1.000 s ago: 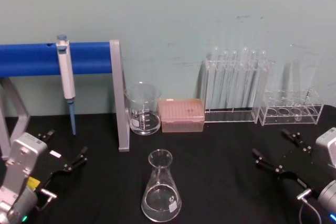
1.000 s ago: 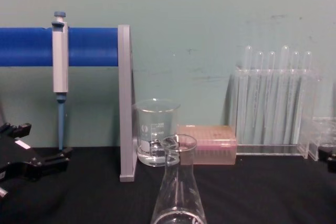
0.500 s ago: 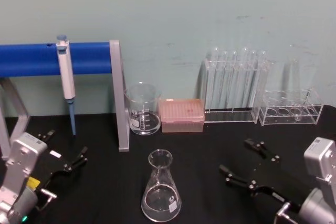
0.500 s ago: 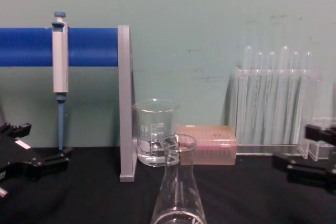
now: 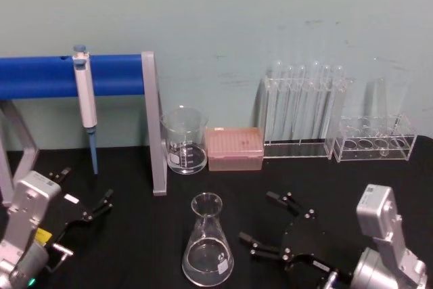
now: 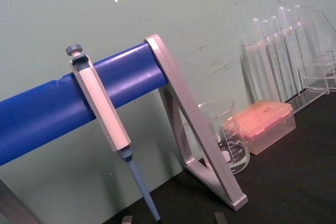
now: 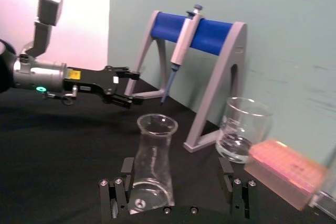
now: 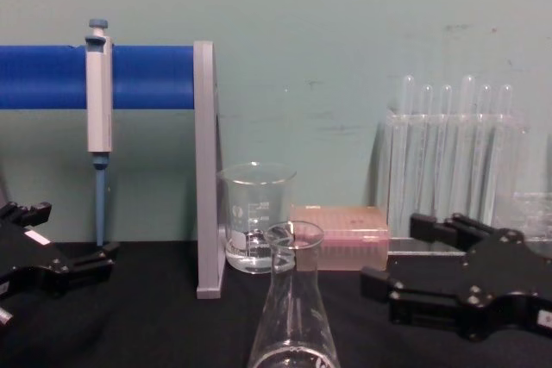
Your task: Grasp the erlenmeyer flask with one hand, shake it three times, then place it back.
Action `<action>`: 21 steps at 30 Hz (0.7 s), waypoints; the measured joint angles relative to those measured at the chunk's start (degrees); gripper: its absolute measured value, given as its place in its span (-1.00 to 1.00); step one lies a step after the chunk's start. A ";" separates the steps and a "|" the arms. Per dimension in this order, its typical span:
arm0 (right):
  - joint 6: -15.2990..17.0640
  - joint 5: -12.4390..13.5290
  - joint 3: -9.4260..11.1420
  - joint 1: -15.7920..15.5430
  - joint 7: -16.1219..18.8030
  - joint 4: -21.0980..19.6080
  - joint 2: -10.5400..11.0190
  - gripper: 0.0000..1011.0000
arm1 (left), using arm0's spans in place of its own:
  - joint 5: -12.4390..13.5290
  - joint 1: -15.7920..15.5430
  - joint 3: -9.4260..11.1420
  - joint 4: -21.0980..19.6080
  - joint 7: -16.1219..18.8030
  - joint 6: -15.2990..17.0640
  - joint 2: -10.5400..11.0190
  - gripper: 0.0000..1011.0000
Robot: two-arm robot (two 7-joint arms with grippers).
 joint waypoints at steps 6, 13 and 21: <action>0.38 -0.23 -0.38 0.87 1.96 1.14 -1.51 0.98 | 0.00 0.00 0.00 0.00 0.00 0.00 0.00 0.98; 0.74 0.04 -0.29 2.11 3.81 3.34 -3.49 0.98 | 0.00 0.00 0.00 0.00 0.00 0.00 0.00 0.98; 1.05 0.56 -0.22 3.61 5.65 5.91 -5.23 0.98 | 0.00 0.00 0.00 0.00 0.00 0.00 0.00 0.98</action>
